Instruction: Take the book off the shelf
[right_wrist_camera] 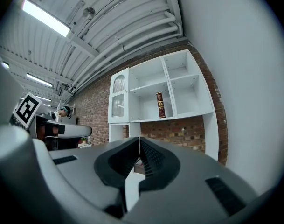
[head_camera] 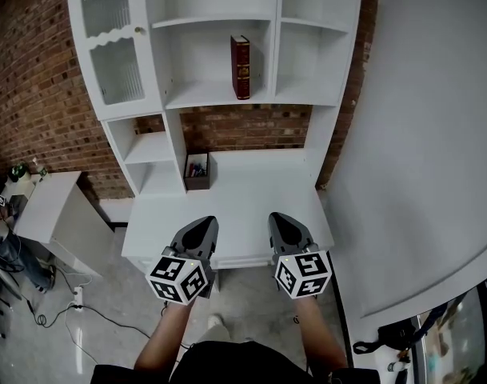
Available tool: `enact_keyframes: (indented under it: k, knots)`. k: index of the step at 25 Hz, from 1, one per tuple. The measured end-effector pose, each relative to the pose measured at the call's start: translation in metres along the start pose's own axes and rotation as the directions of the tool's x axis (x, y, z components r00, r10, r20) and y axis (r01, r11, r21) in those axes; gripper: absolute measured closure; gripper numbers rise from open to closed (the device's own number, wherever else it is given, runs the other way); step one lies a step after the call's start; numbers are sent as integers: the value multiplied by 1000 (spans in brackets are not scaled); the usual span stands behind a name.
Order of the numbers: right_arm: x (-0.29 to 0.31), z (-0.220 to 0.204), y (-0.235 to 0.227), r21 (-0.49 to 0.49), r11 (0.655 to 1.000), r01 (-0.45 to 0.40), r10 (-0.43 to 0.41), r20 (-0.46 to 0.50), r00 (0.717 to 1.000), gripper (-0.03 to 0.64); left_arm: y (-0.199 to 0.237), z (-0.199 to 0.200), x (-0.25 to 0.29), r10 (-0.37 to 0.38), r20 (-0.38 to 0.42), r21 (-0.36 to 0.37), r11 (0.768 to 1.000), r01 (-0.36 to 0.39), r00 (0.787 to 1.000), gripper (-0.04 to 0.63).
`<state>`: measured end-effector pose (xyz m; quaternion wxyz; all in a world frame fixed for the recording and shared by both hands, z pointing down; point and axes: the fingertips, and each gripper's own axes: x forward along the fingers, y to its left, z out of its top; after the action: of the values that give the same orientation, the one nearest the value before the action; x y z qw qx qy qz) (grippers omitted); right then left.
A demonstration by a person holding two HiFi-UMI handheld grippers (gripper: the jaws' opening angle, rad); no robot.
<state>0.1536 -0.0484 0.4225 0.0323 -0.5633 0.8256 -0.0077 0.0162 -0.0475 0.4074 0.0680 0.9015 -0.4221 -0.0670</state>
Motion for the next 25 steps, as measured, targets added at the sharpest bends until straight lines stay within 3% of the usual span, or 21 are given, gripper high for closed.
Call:
enact_keyframes:
  k: [10, 25]
  knots:
    - [19, -2, -7, 10, 1000, -2, 2, 7, 1000, 597, 11, -4, 16, 3, -7, 1, 1000, -3, 1000, 580]
    - [104, 2, -38, 21, 999, 29, -29, 3, 1000, 597, 75, 4, 84, 1, -9, -15, 1000, -1, 1000, 579]
